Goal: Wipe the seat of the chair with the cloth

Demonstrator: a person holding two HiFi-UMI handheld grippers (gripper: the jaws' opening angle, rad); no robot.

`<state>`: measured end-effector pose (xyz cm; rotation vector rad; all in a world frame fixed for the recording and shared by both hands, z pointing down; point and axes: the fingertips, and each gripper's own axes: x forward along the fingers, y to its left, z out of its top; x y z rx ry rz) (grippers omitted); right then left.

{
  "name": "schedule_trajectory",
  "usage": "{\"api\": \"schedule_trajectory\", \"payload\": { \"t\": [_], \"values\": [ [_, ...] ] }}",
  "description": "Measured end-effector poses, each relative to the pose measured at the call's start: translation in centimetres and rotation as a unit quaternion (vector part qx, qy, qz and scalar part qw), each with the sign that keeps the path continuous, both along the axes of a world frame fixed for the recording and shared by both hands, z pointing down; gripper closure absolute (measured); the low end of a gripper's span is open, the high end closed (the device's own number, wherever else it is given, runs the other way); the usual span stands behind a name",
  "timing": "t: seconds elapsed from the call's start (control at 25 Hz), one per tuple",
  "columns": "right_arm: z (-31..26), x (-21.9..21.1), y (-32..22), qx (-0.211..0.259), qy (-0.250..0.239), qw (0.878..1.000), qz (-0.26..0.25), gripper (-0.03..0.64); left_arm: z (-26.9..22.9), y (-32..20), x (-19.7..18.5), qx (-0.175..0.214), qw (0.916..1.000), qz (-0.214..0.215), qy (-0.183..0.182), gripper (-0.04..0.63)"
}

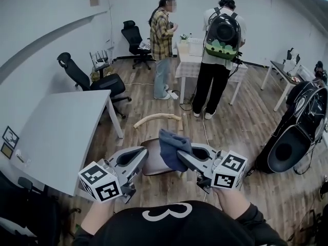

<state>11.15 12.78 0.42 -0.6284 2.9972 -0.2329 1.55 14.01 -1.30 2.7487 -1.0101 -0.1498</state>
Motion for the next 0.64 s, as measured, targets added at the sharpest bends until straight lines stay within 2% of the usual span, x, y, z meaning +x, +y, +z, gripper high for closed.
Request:
{"api": "schedule_trajectory", "payload": {
  "t": [0.24, 0.64],
  "values": [
    [-0.7, 2.6, -1.2, 0.007, -0.013, 1.0, -0.002, 0.566, -0.5, -1.1, 1.8, 0.002, 0.9998, -0.018, -0.001, 0.583],
    [-0.4, 5.1, -2.0, 0.005, -0.014, 1.0, -0.008, 0.566, -0.5, -1.9, 4.9, 0.007, 0.9998, -0.017, -0.001, 0.583]
  ]
}}
